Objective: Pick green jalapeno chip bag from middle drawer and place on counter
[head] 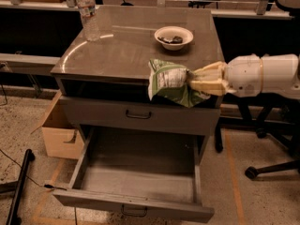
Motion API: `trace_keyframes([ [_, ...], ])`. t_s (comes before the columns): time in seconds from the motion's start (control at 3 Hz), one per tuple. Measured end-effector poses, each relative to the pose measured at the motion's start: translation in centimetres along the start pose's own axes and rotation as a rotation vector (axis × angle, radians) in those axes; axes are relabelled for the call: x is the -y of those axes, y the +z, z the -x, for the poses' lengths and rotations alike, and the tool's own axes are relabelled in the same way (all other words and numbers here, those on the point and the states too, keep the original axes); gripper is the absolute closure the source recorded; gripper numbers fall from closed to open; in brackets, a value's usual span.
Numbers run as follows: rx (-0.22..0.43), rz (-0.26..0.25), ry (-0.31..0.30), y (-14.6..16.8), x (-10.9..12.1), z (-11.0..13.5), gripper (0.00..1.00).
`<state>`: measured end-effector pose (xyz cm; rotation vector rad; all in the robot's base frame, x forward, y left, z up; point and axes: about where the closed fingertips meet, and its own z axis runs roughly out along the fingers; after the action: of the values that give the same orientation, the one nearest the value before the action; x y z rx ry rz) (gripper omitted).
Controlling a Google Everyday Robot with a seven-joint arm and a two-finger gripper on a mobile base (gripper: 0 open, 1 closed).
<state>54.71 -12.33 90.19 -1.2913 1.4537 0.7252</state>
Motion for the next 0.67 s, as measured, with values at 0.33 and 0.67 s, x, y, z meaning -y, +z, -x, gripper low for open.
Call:
trace_keyframes([
  [0.33,-0.002,-0.004,-0.014,0.3,3.1,1.6,1.0],
  [0.67,-0.011,-0.011,-0.036,1.7,6.9,2.3,1.0],
])
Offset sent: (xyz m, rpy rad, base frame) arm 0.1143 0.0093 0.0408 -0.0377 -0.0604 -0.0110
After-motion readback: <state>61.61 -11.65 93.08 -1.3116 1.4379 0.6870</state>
